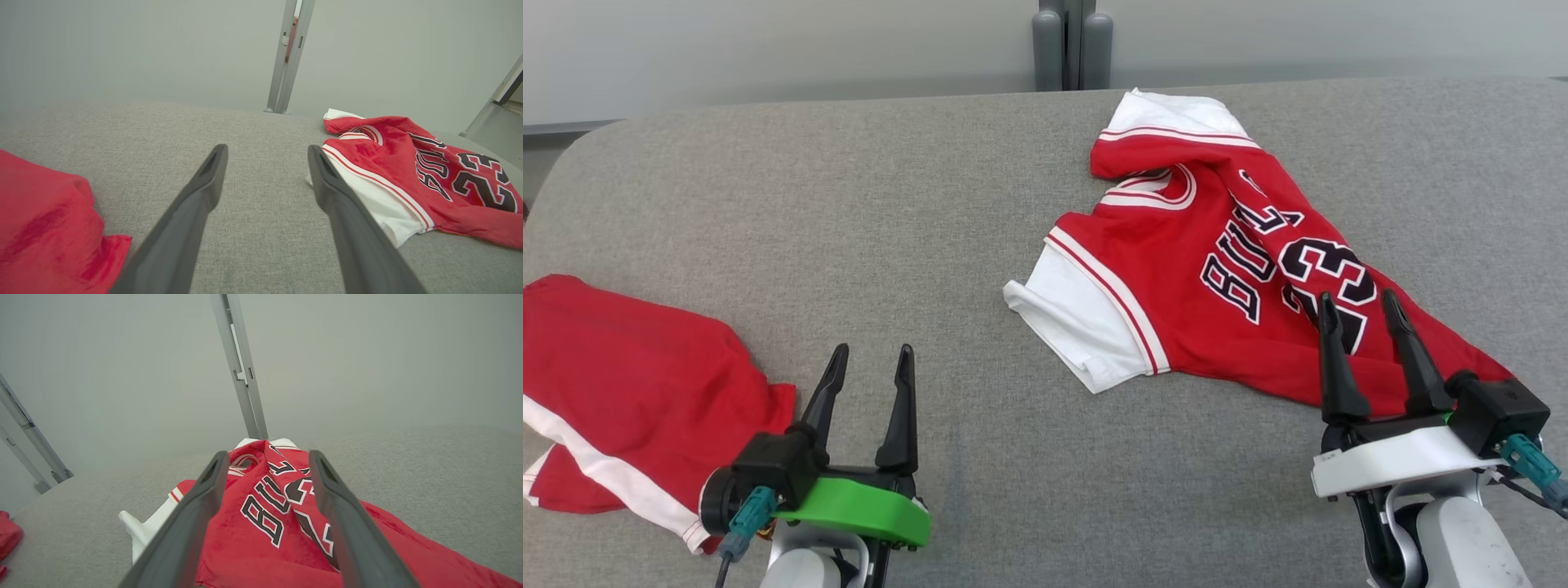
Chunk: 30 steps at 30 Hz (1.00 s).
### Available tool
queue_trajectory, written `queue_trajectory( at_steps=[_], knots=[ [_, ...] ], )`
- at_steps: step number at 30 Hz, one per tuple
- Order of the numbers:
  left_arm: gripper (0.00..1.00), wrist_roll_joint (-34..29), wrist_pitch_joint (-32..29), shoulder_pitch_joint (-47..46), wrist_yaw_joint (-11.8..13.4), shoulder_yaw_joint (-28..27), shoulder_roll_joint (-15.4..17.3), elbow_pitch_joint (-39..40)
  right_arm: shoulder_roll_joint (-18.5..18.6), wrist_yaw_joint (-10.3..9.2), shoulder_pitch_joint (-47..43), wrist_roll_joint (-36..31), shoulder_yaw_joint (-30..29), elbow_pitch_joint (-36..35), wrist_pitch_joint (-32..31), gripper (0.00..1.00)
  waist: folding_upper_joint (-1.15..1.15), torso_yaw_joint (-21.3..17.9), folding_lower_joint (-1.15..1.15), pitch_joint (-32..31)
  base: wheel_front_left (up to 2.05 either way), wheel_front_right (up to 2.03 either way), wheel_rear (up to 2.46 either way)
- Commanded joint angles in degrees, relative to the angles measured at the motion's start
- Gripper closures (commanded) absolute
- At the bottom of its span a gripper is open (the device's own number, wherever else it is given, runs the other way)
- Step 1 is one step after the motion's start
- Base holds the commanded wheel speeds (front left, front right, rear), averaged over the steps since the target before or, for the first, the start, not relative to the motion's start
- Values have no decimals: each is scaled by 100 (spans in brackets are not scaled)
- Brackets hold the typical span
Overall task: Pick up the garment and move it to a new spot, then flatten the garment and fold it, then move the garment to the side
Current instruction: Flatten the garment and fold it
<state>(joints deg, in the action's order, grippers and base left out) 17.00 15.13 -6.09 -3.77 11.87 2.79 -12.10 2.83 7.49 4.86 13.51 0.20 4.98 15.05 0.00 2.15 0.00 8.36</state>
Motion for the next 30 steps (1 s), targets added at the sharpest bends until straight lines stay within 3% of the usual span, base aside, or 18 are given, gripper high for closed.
queue_trajectory(
  at_steps=[1,12,22,30],
  knots=[
    [0,-10,4,33,23,15,21,48,12,1,-58,32,25,19,19,0,0,2,0,9,0,0,0],
    [0,-136,4,-215,-24,-1,20,-15,12,1,98,30,133,85,19,0,0,-182,0,251,0,0,0],
    [0,-349,3,-1340,-319,567,68,-1352,10,1,277,43,146,77,19,0,0,-639,0,759,0,0,0],
    [0,-326,-190,-2299,-362,1003,223,-2397,11,1,379,109,262,28,19,0,0,-964,0,1005,0,0,0]
  ],
)
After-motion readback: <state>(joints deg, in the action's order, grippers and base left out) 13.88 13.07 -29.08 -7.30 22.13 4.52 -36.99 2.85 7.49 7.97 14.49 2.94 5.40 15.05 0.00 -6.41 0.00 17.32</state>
